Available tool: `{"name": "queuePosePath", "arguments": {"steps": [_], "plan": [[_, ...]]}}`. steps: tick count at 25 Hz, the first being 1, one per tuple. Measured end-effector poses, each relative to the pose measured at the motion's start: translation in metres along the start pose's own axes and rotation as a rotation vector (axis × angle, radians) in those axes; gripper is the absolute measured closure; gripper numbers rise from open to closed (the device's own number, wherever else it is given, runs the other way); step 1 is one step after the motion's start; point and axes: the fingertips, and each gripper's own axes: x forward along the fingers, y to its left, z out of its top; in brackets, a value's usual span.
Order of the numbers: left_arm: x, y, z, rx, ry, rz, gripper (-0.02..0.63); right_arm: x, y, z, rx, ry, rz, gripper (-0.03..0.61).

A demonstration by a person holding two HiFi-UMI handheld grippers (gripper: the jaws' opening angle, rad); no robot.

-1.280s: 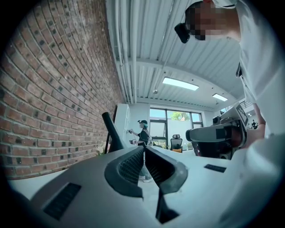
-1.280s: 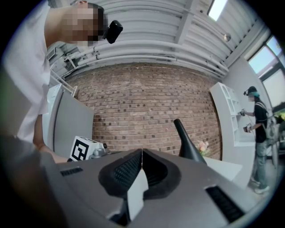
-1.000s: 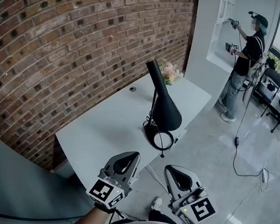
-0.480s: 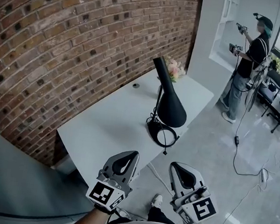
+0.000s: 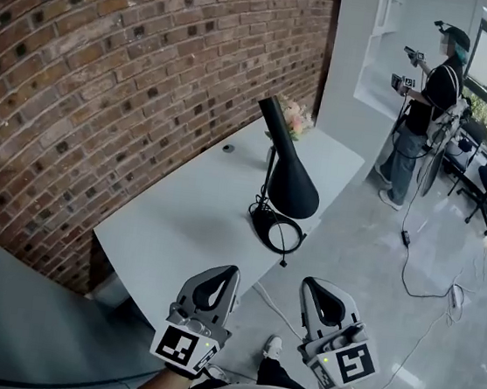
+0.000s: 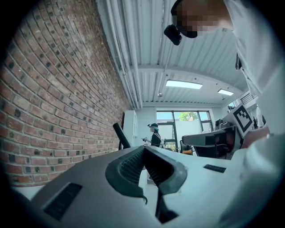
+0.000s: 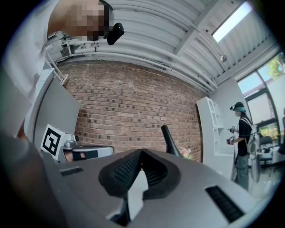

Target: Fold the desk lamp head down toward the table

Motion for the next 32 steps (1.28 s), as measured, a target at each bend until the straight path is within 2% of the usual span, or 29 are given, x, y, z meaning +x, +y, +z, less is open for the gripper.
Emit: {"name": "queuePosePath", "arguments": {"steps": [6, 16, 32], "plan": [[-0.004, 0.001, 0.001, -0.004, -0.007, 0.000, 0.607, 0.000, 0.003, 0.000, 0.006, -0.005, -0.013, 0.560], [-0.013, 0.024, 0.000, -0.013, -0.009, 0.081, 0.607, -0.001, -0.002, -0.001, 0.013, -0.015, -0.031, 0.561], [-0.023, 0.040, 0.002, -0.027, -0.016, 0.163, 0.607, -0.012, -0.024, 0.006, 0.014, -0.032, -0.086, 0.561]]}}
